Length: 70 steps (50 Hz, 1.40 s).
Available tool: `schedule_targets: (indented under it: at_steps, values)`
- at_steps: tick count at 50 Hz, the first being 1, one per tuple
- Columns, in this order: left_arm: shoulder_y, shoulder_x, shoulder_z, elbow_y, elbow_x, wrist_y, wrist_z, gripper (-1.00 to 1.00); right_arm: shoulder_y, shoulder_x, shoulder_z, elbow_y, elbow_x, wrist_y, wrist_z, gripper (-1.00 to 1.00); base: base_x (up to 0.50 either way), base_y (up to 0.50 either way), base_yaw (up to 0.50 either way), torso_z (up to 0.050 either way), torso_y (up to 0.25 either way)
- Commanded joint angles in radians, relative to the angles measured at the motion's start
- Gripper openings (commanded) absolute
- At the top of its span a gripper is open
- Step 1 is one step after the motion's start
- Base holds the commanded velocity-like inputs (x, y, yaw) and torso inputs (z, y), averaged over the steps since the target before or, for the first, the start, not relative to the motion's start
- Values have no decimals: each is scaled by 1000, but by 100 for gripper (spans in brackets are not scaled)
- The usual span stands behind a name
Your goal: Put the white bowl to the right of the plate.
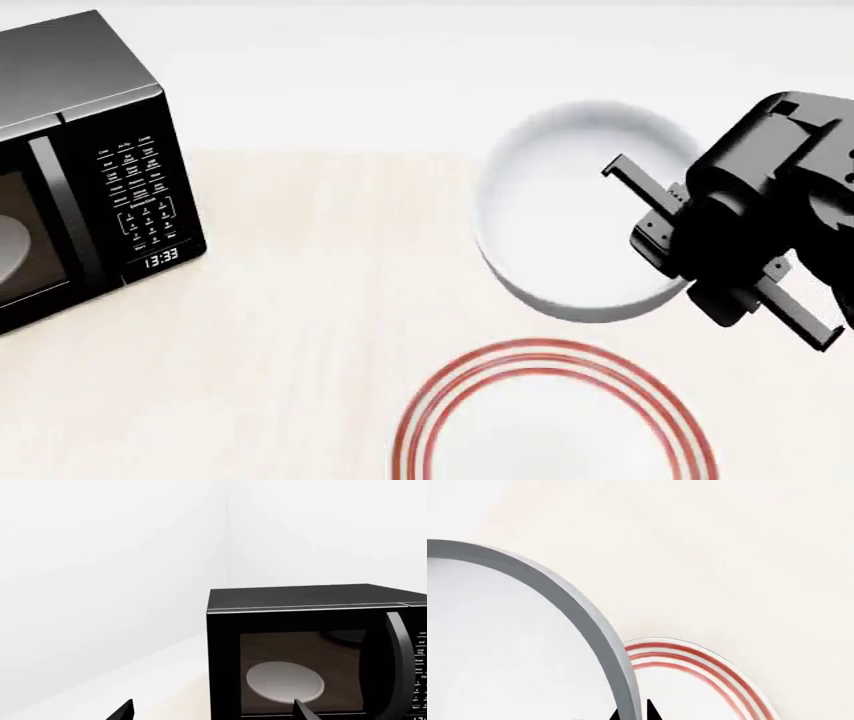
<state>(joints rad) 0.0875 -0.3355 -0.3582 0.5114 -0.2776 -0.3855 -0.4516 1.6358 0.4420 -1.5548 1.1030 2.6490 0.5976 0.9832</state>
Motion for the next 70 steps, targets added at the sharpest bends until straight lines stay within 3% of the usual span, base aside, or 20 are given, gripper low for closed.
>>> schedule_targets:
  at_steps: [1,17,46,70]
  values:
    - [-7,-3,14,-7,9,-4,-7,100,-4,17,-24,204,68,79,-44,-100,0,0,0,0,0]
    - [-12,-5,33,-14,22,-5,-16,100,-38,163,-15,188,134,30,-14,-100,0,0,0,0,1]
    - [-16,-11,48,-17,29,-6,-26,100,-109,404,46,-110,160,-151,32,-100,0,0,0,0,0]
    - [-11,-13,52,-13,32,-5,-37,100,-247,403,53,51,179,-120,-47,-100,0,0,0,1,0]
